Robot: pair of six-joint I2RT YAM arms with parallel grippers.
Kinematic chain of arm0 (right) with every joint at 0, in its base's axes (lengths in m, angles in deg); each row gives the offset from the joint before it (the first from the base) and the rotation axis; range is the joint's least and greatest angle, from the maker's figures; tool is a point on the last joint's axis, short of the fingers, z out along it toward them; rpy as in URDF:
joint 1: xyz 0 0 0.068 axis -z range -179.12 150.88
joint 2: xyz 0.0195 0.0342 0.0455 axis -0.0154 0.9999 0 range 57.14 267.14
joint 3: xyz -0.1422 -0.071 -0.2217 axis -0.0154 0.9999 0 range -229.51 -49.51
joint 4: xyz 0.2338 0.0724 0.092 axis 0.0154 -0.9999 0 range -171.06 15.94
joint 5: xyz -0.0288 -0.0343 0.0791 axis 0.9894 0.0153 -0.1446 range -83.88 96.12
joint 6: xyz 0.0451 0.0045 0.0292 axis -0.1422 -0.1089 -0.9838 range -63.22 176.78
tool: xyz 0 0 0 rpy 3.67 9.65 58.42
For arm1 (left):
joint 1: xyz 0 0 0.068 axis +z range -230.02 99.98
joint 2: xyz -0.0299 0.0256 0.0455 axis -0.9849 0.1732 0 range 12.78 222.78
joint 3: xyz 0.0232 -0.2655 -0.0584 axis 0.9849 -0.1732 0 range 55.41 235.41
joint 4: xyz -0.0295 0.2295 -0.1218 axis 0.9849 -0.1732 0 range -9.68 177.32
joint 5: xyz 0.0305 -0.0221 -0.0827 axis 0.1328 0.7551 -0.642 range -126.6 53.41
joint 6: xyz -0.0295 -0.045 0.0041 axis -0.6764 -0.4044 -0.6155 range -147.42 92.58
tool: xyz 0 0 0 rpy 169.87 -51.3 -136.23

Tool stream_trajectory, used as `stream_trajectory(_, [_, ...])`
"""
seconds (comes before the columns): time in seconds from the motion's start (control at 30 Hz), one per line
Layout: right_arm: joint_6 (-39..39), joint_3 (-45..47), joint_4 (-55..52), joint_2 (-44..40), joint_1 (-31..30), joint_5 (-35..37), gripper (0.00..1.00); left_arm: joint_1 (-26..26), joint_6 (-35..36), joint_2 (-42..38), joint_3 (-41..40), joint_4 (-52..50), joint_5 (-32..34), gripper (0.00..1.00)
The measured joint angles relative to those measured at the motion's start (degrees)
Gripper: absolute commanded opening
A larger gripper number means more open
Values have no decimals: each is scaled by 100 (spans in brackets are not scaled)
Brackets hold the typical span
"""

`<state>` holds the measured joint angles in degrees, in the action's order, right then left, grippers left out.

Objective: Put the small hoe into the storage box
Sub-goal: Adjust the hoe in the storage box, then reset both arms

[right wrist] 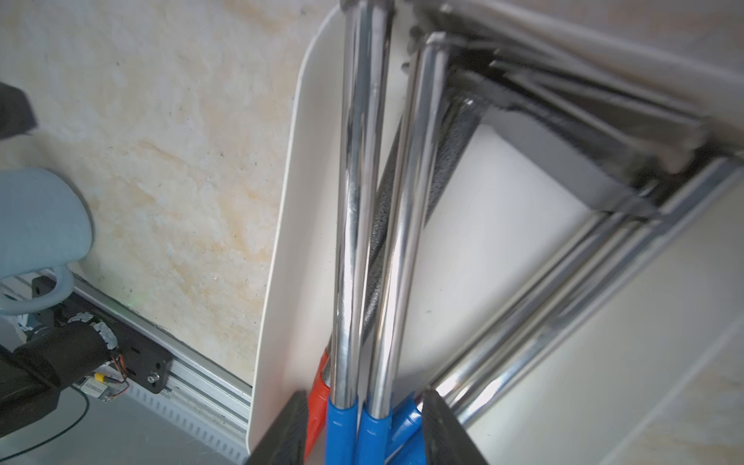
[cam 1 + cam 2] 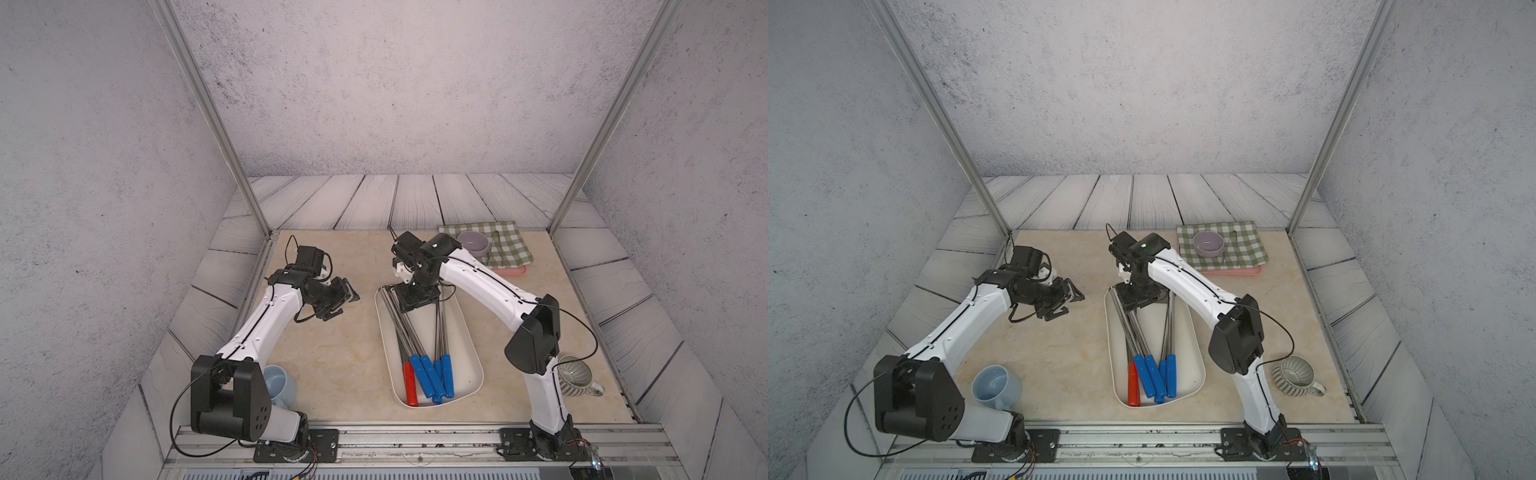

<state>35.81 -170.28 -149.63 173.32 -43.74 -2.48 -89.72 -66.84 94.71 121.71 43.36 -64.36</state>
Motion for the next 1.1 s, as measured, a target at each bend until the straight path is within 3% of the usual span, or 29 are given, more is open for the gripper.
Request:
stream_trajectory(0.13, [-37,855,498,-1108,389,297,76,0,232,-101,90,9,103,68])
stream_trajectory(0.3, [144,3038,1884,-2999,1032,973,85,0,763,-658,15,361,503,68])
stream_trajectory(0.5, [787,5919,3880,-4760,1139,2398,97,15,1434,-2170,-1517,2083,1434,73])
stream_trajectory(0.7, [1270,7597,5692,-5394,1757,3451,99,22,2138,-2855,-3224,3875,2785,88])
stream_trajectory(0.87, [1451,8550,7143,-5333,2306,4358,99,61,2428,-2719,-4155,5132,3901,92])
stream_trajectory(1.1, [1541,9372,9009,-4612,2848,4645,99,188,2708,-2251,-4310,6035,4730,92])
